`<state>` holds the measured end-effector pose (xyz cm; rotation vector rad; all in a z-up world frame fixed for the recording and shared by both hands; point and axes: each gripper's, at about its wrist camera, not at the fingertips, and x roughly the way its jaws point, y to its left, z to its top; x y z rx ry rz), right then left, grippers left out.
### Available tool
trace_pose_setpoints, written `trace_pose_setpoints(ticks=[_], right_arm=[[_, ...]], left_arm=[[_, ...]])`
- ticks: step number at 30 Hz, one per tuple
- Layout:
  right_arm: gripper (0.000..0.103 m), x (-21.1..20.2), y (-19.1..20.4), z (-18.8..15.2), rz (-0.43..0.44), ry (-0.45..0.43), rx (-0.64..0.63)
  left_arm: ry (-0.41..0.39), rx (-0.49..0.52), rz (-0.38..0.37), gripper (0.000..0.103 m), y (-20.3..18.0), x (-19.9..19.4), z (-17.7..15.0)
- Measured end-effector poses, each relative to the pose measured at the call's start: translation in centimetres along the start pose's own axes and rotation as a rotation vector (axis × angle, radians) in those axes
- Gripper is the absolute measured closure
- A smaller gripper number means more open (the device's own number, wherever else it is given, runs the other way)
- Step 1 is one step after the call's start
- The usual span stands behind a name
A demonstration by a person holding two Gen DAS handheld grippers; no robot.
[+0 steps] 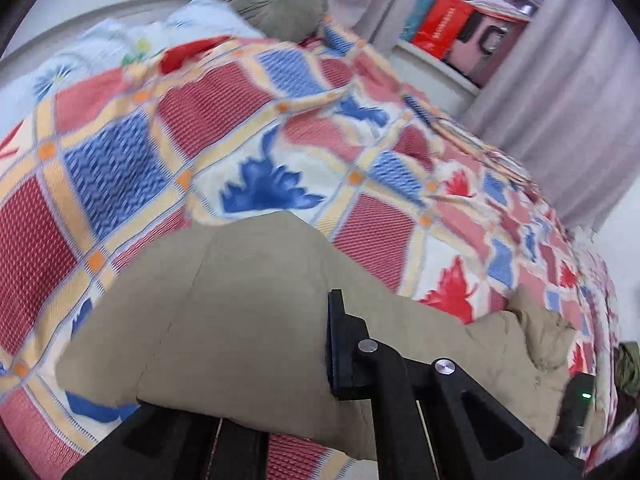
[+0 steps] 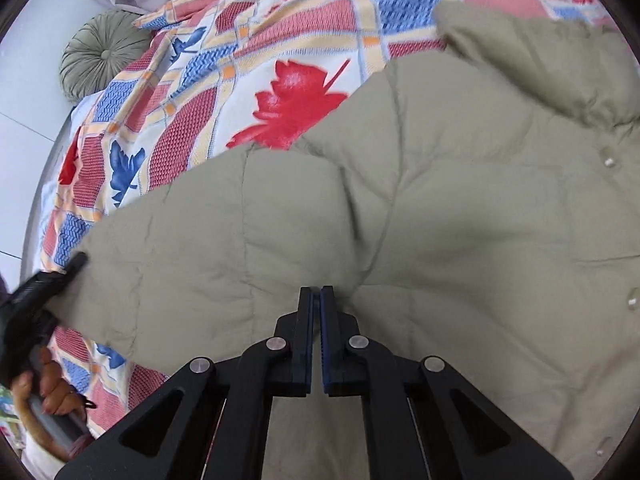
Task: Fold large clothes
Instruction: 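Fold the lifted side over the jacket body with the left tool, release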
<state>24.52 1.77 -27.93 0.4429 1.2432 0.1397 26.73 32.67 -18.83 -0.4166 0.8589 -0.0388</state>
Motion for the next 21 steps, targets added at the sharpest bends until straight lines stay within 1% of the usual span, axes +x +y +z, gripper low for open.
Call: trace_pose_setpoints(ticks=[2, 4, 8, 10, 11, 12, 14, 15, 16, 17, 19, 21], right_arm=[[0.099, 1.8, -0.3, -0.4, 0.041, 0.032, 0.025], [0.099, 2.8, -1.0, -0.8, 0.080, 0.047, 0.072], [0.100, 3.1, -2.0, -0.7, 0.153, 0.085, 0.113], [0.100, 2.2, -2.9, -0.8, 0.197, 0.105, 0.141], [0.099, 1.4, -3.4, -1.0, 0.208, 0.103, 0.153], [0.099, 0.4, -4.0, -1.2, 0.211, 0.095, 0.160], [0.099, -2.3, -5.9, -1.8, 0.203, 0.062, 0.176], [0.099, -3.7, -7.1, -2.1, 0.189, 0.041, 0.187], [0.099, -5.2, -8.4, -2.4, 0.173, 0.017, 0.199], [0.099, -6.3, -9.5, -2.7, 0.158, -0.002, 0.207], [0.099, -9.1, -12.4, -3.5, 0.101, -0.047, 0.223], [0.099, -11.3, -15.2, -4.4, 0.044, -0.075, 0.233]], left_arm=[[-0.010, 0.057, -0.088, 0.095, -2.7, -1.4, 0.5], [-0.015, 0.120, -0.174, 0.095, -6.2, -2.5, 0.7], [-0.012, 0.224, -0.316, 0.095, -13.8, -3.1, 0.3], [0.009, 0.262, -0.387, 0.095, -17.8, -2.6, -0.5], [0.017, 0.283, -0.405, 0.095, -19.7, -2.4, -1.0], [0.028, 0.303, -0.427, 0.095, -21.5, -2.0, -1.7], [0.082, 0.339, -0.481, 0.095, -25.3, -0.6, -3.5], [0.105, 0.357, -0.491, 0.095, -27.0, 0.3, -4.6], [0.135, 0.392, -0.488, 0.095, -29.1, 1.4, -6.1], [0.160, 0.418, -0.475, 0.095, -30.5, 2.5, -7.4], [0.228, 0.472, -0.429, 0.095, -32.9, 5.4, -10.7], [0.280, 0.516, -0.367, 0.095, -34.1, 7.9, -13.7]])
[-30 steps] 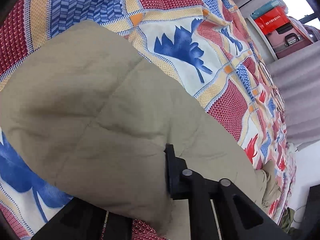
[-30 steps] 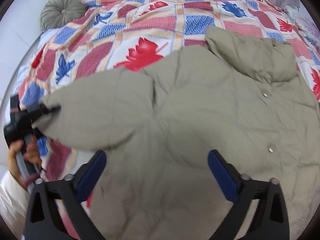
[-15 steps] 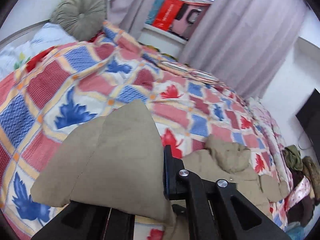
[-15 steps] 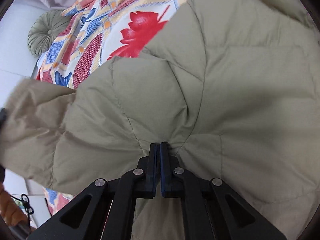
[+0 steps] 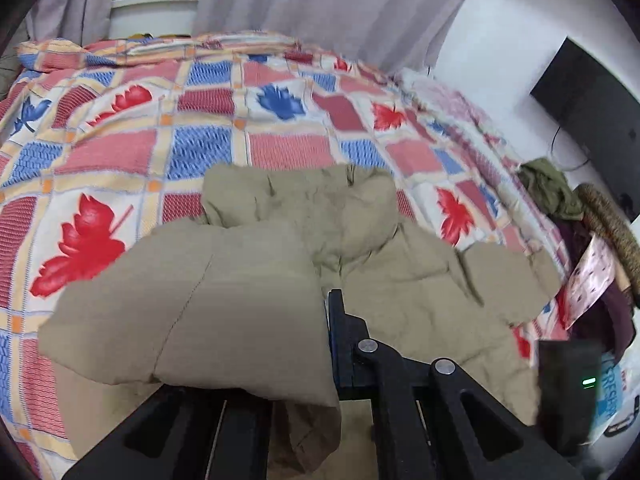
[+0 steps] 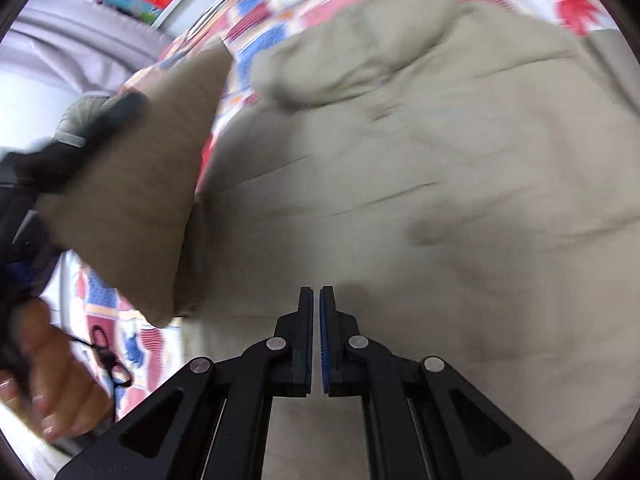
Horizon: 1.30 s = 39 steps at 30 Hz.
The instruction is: Fold large clothes
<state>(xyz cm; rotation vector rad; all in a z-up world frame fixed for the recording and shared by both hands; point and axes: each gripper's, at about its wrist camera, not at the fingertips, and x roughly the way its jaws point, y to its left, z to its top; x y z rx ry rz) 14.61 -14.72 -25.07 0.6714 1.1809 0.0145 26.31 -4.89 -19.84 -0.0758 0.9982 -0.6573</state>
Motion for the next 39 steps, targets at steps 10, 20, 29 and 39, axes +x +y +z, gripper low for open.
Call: trace_pose_setpoints(ticks=[10, 20, 29, 39], right_arm=[[0.099, -4.8, -7.5, -1.1, -0.120, 0.013, 0.037], [0.099, -4.9, -6.2, -0.9, -0.123, 0.037, -0.060], [0.014, -4.0, 5.4, -1.0, -0.181, -0.089, -0.507], [0.015, 4.6, 15.1, -2.2, -0.474, -0.177, -0.871]], left_arm=[[0.182, 0.006, 0.151, 0.059, -1.3, 7.1, -6.1], [0.090, 0.023, 0.192, 0.007, -0.7, -1.2, -5.8], [0.032, -0.350, 0.218, 0.007, 15.1, -8.9, -6.5], [0.079, -0.711, -0.098, 0.046, 24.8, -2.6, -7.0]])
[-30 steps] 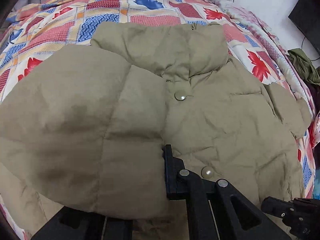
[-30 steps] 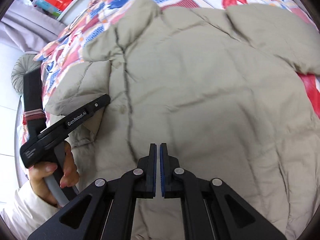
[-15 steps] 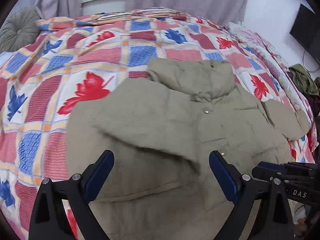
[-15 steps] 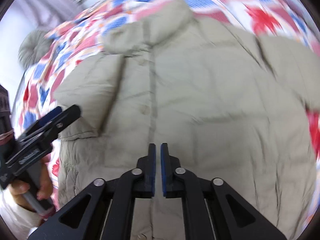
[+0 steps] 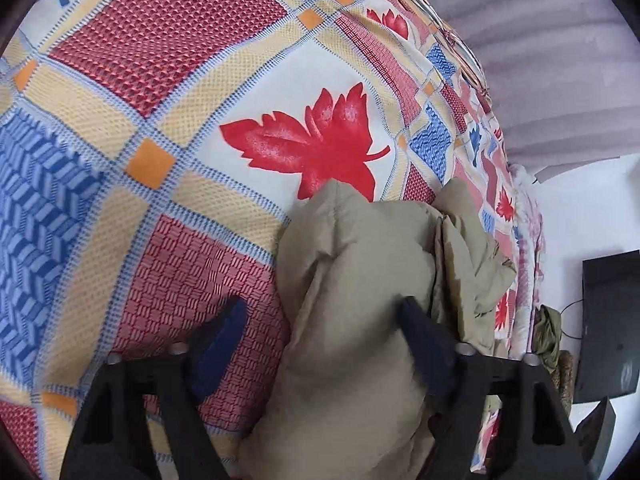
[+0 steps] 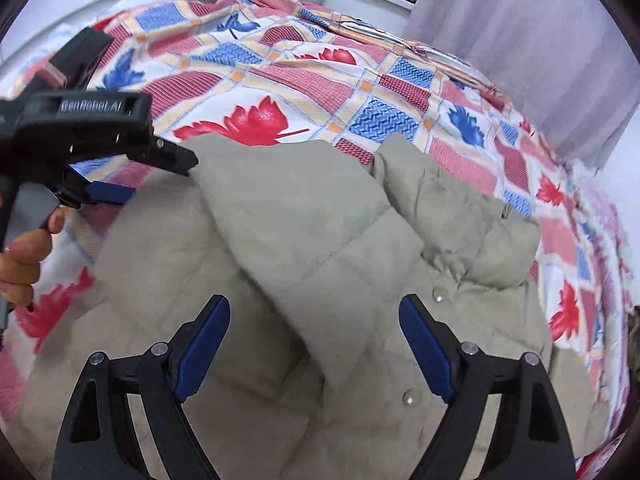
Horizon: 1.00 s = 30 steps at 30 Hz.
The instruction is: Fold large clothes
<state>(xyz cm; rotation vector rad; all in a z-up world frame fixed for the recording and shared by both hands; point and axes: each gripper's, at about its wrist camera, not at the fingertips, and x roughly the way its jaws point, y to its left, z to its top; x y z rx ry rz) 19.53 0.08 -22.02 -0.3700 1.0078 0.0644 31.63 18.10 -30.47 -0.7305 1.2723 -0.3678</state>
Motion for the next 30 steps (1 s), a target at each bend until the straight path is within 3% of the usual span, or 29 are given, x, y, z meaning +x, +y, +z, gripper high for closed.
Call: trace_pose_setpoints(ticks=[1, 2, 3, 4, 5, 8, 10, 15, 16, 18, 19, 20, 23, 26, 30], right_arm=[[0.015, 0.4, 0.0, 0.3, -0.030, 0.000, 0.000], [0.026, 0.7, -0.2, 0.5, -0.060, -0.006, 0.009], [0.060, 0.6, -0.6, 0.5, -0.078, -0.012, 0.021], [0.087, 0.6, -1.4, 0.6, -0.081, -0.012, 0.049], [0.099, 0.5, -2.4, 0.5, -0.071, -0.009, 0.098], [0.099, -0.7, -6.5, -1.1, -0.046, -0.045, 0.306], [0.099, -1.1, -9.7, -3.3, -0.002, -0.041, 0.477], [0.099, 3.8, -15.6, -10.7, 0.232, 0.131, 0.933], [0.099, 4.5, -15.8, -11.4, 0.251, 0.142, 0.957], [0.099, 5.2, -16.0, -12.0, 0.266, 0.140, 0.964], [0.099, 5.4, -16.2, -12.3, 0.282, 0.140, 0.977], [0.099, 5.5, -16.5, -12.5, 0.300, 0.141, 0.996], [0.092, 5.7, -17.5, -13.3, 0.373, 0.185, 1.068], [0.087, 4.1, -18.0, -13.9, 0.406, 0.230, 1.060], [0.087, -0.2, -18.3, -15.5, 0.354, 0.190, 1.011]], left_arm=[[0.001, 0.012, -0.014, 0.076, -0.6, 0.4, 0.2], [-0.009, 0.045, 0.011, 0.081, -1.6, 0.5, 0.1], [-0.037, 0.096, 0.055, 0.081, -2.9, 0.3, -0.2], [-0.078, 0.204, 0.121, 0.087, -4.9, -0.2, -0.8], [-0.104, 0.300, 0.175, 0.087, -6.8, -0.6, -1.6], [-0.160, 0.539, 0.298, 0.087, -11.0, -1.0, -3.8], [-0.150, 0.611, 0.374, 0.087, -11.6, 0.2, -4.4], [-0.133, 0.510, 0.457, 0.086, -9.0, 1.7, -2.9], [-0.145, 0.497, 0.463, 0.085, -8.6, 1.5, -3.0], [-0.177, 0.482, 0.522, 0.068, -8.6, 0.7, -2.8], [-0.206, 0.493, 0.567, 0.053, -8.8, 0.2, -2.7], [-0.230, 0.506, 0.596, 0.048, -8.9, -0.4, -2.7], [-0.226, 0.521, 0.590, 0.048, -9.0, -2.4, -2.7], [-0.221, 0.544, 0.564, 0.048, -9.3, -4.9, -4.0], [-0.189, 0.563, 0.494, 0.048, -9.9, -6.6, -6.5]])
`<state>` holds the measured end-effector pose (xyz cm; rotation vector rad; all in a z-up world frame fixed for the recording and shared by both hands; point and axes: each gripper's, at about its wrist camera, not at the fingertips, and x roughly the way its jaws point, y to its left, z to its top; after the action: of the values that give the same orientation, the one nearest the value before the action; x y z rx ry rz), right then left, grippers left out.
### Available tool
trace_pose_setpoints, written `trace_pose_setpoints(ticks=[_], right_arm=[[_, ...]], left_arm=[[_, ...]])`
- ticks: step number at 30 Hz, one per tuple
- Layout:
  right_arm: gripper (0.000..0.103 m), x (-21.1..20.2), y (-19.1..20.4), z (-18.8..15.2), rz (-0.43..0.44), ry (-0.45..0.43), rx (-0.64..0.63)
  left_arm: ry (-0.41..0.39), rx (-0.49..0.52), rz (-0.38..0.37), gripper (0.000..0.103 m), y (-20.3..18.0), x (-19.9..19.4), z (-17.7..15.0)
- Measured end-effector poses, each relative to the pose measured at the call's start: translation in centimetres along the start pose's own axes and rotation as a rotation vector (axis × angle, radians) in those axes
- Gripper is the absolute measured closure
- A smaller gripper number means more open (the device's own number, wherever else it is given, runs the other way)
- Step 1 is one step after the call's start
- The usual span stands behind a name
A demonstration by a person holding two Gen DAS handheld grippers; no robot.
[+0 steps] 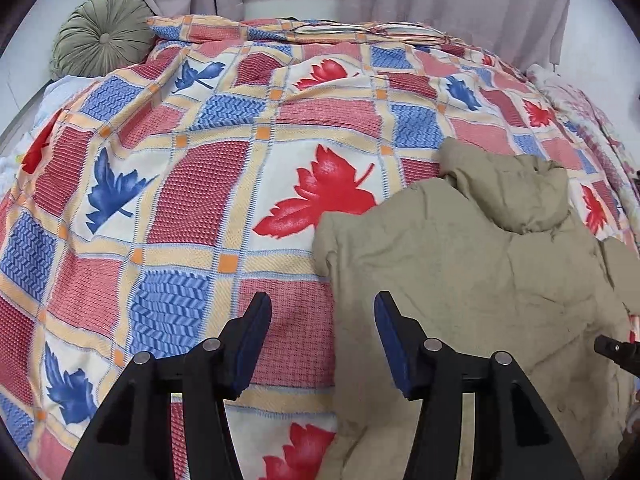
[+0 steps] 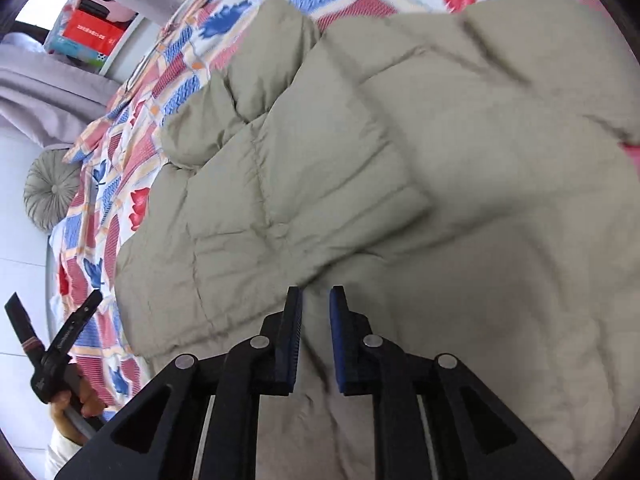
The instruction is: Fold large clothes
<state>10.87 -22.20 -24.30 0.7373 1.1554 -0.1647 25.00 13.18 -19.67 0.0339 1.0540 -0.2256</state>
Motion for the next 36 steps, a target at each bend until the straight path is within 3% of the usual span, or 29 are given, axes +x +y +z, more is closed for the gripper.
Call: trace_pose_setpoints(ticks=[3, 7, 9, 12, 14, 15, 20, 25, 31, 34, 36], right_arm=[[0.087, -1.9, 0.6, 0.4, -0.014, -0.065, -0.070], [0.087, -0.3, 3.8, 2.5, -0.008, -0.069, -0.237], [0.087, 1.7, 4.7, 3.2, -0.077, -0.070, -0.307], [0.092, 5.4, 2.8, 4.0, -0.112, 0.006, -0.248], [0.093, 6.1, 1.6, 3.9, -0.082, 0.003, -0.223], [0.093, 5.9, 1.5, 3.8, -0.075, -0.003, -0.220], [0.093, 3.9, -0.1, 4.1, -0.058, -0.003, -0.177], [0.088, 0.8, -2.8, 3.8, -0.024, 0.012, -0.105], [0.087, -2.4, -6.0, 1.5, 0.028, 0.054, -0.004], [0.079, -3.8, -7.9, 0.0, 0.052, 0.071, 0.055], [0.055, -4.7, -9.0, -0.8, 0.057, 0.074, 0.084]], left_arm=[[0.025, 0.020, -0.043, 0.048, -1.8, 0.4, -1.0], [0.059, 0.001, 0.034, 0.048, -2.9, 3.6, -2.6], [0.125, -0.059, 0.049, 0.048, -2.1, 6.1, -4.1], [0.132, -0.136, 0.017, 0.043, -1.0, 7.3, -5.2], [0.123, -0.124, 0.056, 0.031, -1.0, 7.4, -5.3], [0.122, -0.116, 0.067, 0.031, -1.1, 7.5, -5.4], [0.142, -0.128, 0.097, 0.031, -1.0, 6.6, -4.8], [0.131, -0.026, 0.180, 0.031, -2.7, 3.9, -4.3], [0.166, 0.007, 0.120, 0.031, -6.3, 0.2, -5.0], [0.182, 0.043, 0.092, 0.031, -9.4, -0.7, -5.9], [0.198, 0.064, 0.081, 0.031, -11.6, -1.0, -6.5]])
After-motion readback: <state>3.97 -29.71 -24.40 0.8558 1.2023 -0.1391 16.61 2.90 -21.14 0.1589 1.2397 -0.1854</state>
